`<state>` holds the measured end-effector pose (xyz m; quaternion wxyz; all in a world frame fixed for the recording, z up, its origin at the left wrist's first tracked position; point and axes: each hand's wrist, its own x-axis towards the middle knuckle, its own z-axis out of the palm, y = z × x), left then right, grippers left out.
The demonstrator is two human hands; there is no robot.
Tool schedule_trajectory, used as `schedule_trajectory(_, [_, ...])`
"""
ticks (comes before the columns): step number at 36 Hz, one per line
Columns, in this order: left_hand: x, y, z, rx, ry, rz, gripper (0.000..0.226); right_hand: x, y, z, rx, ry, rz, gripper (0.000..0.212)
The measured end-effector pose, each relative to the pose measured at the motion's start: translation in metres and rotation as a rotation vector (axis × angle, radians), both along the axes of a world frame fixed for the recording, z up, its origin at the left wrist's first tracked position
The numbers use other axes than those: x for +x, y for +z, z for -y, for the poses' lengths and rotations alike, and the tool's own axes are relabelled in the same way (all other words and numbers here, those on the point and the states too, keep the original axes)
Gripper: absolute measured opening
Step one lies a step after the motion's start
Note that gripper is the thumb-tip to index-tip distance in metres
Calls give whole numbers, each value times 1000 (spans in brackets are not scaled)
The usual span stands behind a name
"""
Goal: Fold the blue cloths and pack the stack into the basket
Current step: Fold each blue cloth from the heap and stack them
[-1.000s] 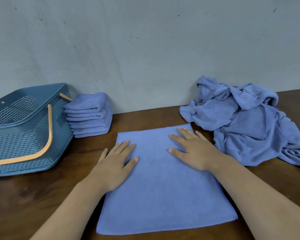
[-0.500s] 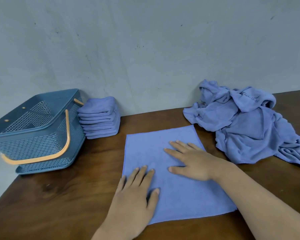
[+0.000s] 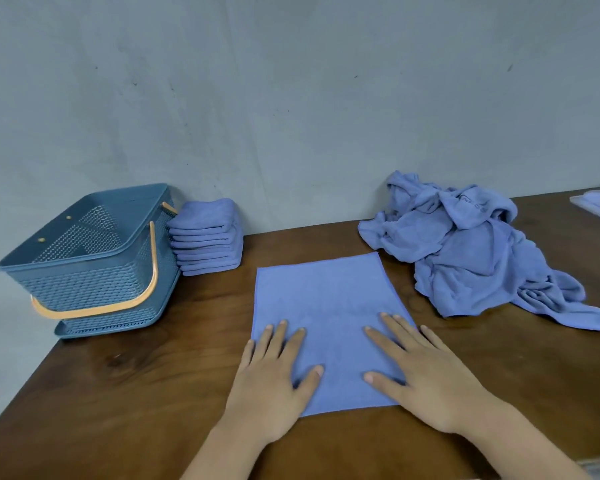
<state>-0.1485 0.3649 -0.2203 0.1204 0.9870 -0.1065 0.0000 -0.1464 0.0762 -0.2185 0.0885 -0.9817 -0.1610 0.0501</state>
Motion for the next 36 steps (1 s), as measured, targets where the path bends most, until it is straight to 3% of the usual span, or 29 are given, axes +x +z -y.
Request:
schedule_trajectory(4, [-2,-6,-4,-80,-16,92,68,-9,-3,7,1,-76,19,79])
schedule_trajectory(11, [-18,-9,3,-150,-289,393,20,-12,-4,5,2,-88,68,83])
schedule_trajectory(16, [-33,-5,16,-142,-423,334,25,-18,-4,9,-5,7,200,75])
schedule_trajectory(23, [-30,-12,16,-184,-420,275,18,-27,-9,9,276,304,359,19])
schedule_trajectory(27, [-29,-11,18,-154,-415,287,22,-30,-6,6,299,332,354,16])
schedule_trajectory(30, [-30,-9,19,-177,-390,277,24,-30,-5,3,287,308,345,26])
schedule_trajectory(36, [-33,-4,21,-203,-369,230,20,-28,-7,1,254,254,398,14])
